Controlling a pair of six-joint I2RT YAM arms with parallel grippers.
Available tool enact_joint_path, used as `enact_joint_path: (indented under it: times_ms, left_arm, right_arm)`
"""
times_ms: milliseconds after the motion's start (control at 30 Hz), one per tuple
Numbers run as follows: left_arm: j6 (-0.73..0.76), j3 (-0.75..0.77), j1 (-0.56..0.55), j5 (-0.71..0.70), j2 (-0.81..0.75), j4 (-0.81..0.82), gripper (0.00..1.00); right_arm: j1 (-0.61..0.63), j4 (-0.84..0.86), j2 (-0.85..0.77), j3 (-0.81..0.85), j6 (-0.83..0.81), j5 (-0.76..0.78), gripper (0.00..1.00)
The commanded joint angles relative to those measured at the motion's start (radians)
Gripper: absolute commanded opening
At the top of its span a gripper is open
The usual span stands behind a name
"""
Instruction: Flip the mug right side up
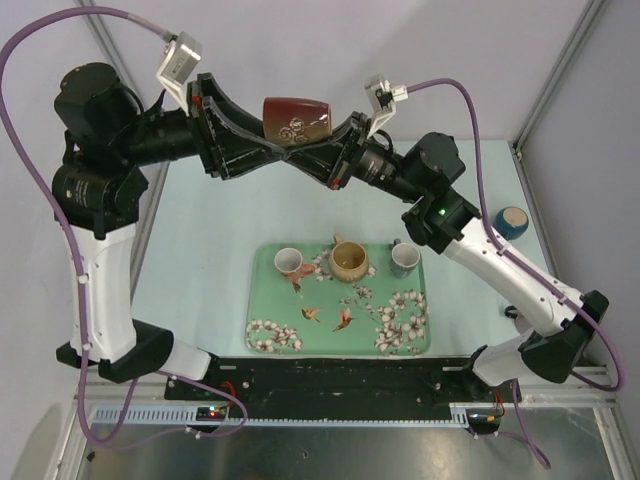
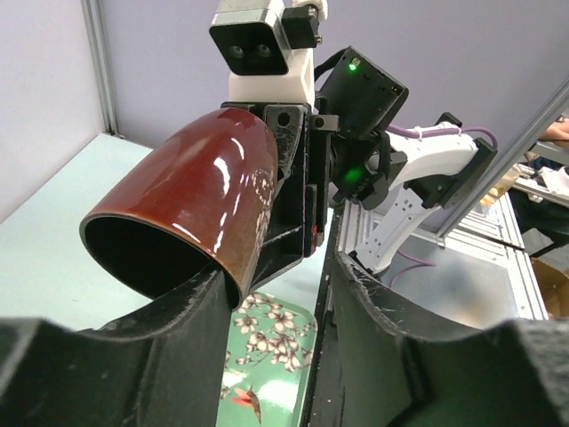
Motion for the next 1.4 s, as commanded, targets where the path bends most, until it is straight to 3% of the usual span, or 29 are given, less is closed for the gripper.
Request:
enact_joint_path:
  times_ms: [0,200,233,300,400,500,533,600,700,800,900,1100,1367]
  left_arm:
    - [-0.012,0.02,-0.014,0.067,-0.004,0.026,0.47]
    - [-0.018,0.0,-0.063,0.024,0.015,0.035,0.39]
    - [-0.017,0.001,-0.065,0.017,0.017,0.037,0.35]
    - [-0.013,0.001,-0.063,0.005,0.017,0.039,0.11]
    - [-0.024,-0.026,-0.045,-0.031,0.01,0.041,0.02]
    - [0.014,-0.126,-0.013,-0.128,-0.026,0.038,0.0]
    - [0.094,-0.198,-0.011,-0.22,-0.051,0.021,0.0]
    - [0.278,-0.323,-0.031,-0.429,-0.076,-0.052,0.0]
    - [0.578,-0.525,-0.114,-0.763,-0.106,-0.167,0.0]
    - [0.76,-0.768,-0.226,-0.875,-0.183,-0.249,0.0]
    - [0.866,-0.992,-0.338,-0.903,-0.232,-0.338,0.0]
    - [0.904,-1.274,-0.515,-0.901,-0.197,-0.295,0.0]
    - [0.893,-1.428,-0.563,-0.971,-0.111,-0.049,0.0]
  right_arm:
    - [-0.021,0.07,0.007,0.011,0.041,-0.062,0.0]
    - [0.006,0.142,0.096,0.073,0.094,-0.213,0.0]
    - [0.011,0.142,0.103,0.079,0.096,-0.229,0.0]
    - [0.018,0.137,0.11,0.076,0.096,-0.255,0.0]
    - [0.01,0.09,0.084,0.041,0.083,-0.245,0.01]
    - [-0.039,-0.004,0.024,-0.033,0.055,-0.177,0.63]
    - [-0.061,-0.071,-0.009,-0.063,0.035,-0.132,0.81]
    - [-0.118,-0.235,-0.069,-0.107,-0.004,-0.024,0.95]
    - [-0.23,-0.53,-0.16,-0.136,-0.08,0.213,0.99]
    - [-0.352,-0.781,-0.22,-0.164,-0.141,0.358,0.99]
    - [-0.513,-0.95,-0.263,-0.215,-0.161,0.407,0.99]
    - [-0.737,-0.997,-0.347,-0.364,-0.195,0.498,0.99]
    - [-1.083,-0.94,-0.369,-0.52,-0.217,0.488,0.99]
